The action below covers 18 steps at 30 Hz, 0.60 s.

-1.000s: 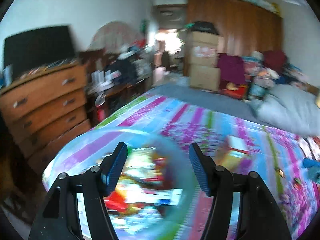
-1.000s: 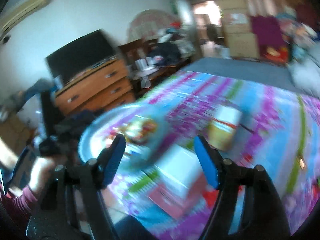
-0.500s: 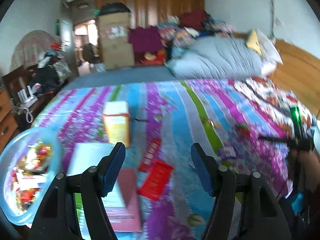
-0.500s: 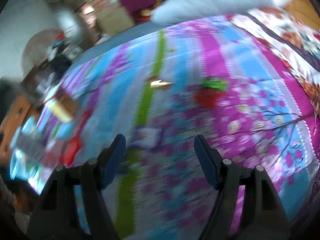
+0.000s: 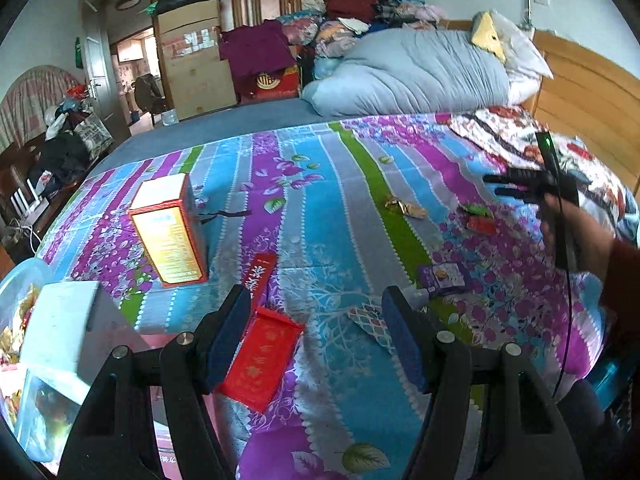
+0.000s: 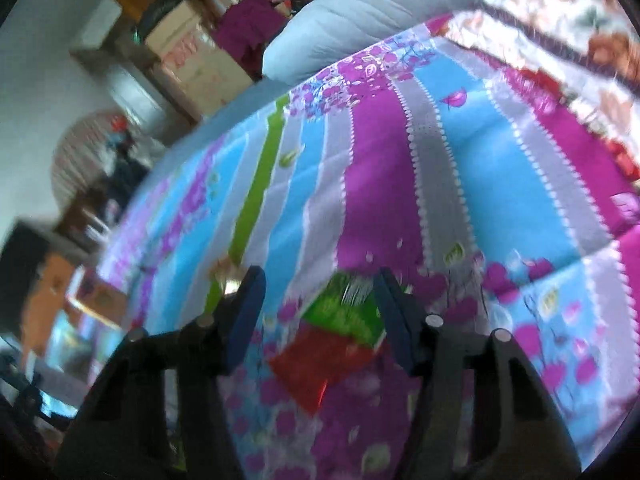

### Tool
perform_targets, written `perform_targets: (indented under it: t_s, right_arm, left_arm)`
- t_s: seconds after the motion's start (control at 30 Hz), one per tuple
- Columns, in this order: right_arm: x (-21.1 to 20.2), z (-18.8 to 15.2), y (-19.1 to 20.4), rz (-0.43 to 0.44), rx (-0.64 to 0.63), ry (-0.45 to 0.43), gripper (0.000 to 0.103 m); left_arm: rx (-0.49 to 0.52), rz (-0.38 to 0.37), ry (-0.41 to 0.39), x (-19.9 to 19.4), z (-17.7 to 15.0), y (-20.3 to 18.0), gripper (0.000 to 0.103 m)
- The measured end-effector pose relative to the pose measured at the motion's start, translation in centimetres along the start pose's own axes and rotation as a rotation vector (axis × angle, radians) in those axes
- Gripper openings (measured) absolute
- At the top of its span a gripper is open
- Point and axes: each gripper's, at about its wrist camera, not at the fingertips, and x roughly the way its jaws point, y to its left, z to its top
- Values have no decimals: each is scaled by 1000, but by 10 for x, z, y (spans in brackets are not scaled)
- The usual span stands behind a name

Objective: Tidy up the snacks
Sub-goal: 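Move both tools back over the bed toward the remaining packets, then lower the right tool and grasp the red wrapped packet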

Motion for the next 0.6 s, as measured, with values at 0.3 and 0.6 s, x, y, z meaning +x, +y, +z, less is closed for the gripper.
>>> perform_targets:
  t_s: [0.3,0.6]
  right_arm:
    - [34,-45,17,251,-8,104,58]
    - [37,-148,188,425,-489,410,56]
  left_arm:
    - [6,-6,32,17,-5,-8,69]
    - [0,-21,18,11,-8,-9,69]
